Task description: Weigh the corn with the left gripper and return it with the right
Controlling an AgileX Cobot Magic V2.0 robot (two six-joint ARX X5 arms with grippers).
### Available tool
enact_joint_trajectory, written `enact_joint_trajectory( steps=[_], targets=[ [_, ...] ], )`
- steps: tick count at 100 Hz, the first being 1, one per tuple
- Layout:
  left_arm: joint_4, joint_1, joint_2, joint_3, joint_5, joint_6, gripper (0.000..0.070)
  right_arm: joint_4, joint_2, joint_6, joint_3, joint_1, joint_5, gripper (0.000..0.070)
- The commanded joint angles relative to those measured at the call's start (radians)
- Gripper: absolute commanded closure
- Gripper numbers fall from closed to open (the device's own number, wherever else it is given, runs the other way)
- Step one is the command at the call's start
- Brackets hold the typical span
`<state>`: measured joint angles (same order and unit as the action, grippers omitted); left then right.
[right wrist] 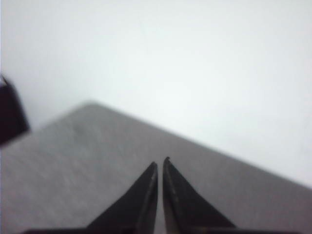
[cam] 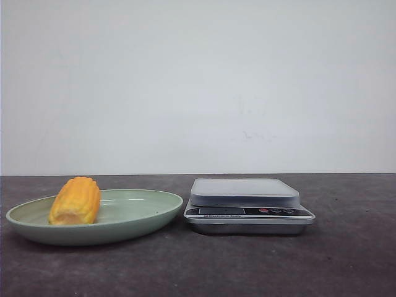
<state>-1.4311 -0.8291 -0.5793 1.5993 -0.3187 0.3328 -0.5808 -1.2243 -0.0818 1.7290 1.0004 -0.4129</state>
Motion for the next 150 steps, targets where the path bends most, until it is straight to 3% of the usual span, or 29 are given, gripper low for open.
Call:
enact_joint_trajectory(
  steps=[1,13,21,28,33,39,49,66,114,128,150],
  targets=[
    [-0.053,-0.008,-0.001,0.015,-0.007,-0.004,0.0690,-0.001,0.043,0.023,-0.002,0.005,-0.008,0.0688],
    [-0.053,-0.008,-0.001,0.015,-0.029,-0.004,0.0690,0.080,0.176,0.116,-0.108,0.004,0.006,0.0688],
    [-0.053,-0.008,-0.001,0.015,-0.034,-0.004,0.0690,0.196,0.278,0.256,-0.256,0.004,0.121,0.0688],
    [-0.053,-0.008,-0.001,0.014,-0.035,-0.004,0.0690,0.312,0.362,0.286,-0.409,0.004,0.218,0.0688],
    [-0.053,-0.009,-0.001,0.013,-0.050,-0.004,0.0690,0.383,0.407,0.264,-0.512,0.004,0.212,0.0688],
    [-0.053,-0.008,-0.001,0.013,-0.060,-0.005,0.0688,0.418,0.447,0.239,-0.606,0.003,0.150,0.0688],
    [-0.053,-0.009,-0.001,0.014,-0.061,-0.005,0.0684,0.372,0.482,0.213,-0.681,0.003,0.075,0.0688],
    [-0.053,-0.009,-0.001,0.014,-0.061,-0.005,0.0684,0.259,0.481,0.213,-0.683,0.005,0.075,0.0688],
    [-0.053,-0.009,-0.001,0.015,-0.066,-0.005,0.0684,0.265,0.486,0.213,-0.684,0.004,0.069,0.0688],
    [-0.053,-0.009,-0.001,0.015,-0.066,-0.005,0.0684,0.262,0.531,0.208,-0.684,-0.064,0.100,0.0688],
    [-0.053,-0.009,-0.001,0.019,-0.066,-0.005,0.0684,0.003,0.660,0.200,-0.703,-0.335,0.133,0.0688]
  ],
)
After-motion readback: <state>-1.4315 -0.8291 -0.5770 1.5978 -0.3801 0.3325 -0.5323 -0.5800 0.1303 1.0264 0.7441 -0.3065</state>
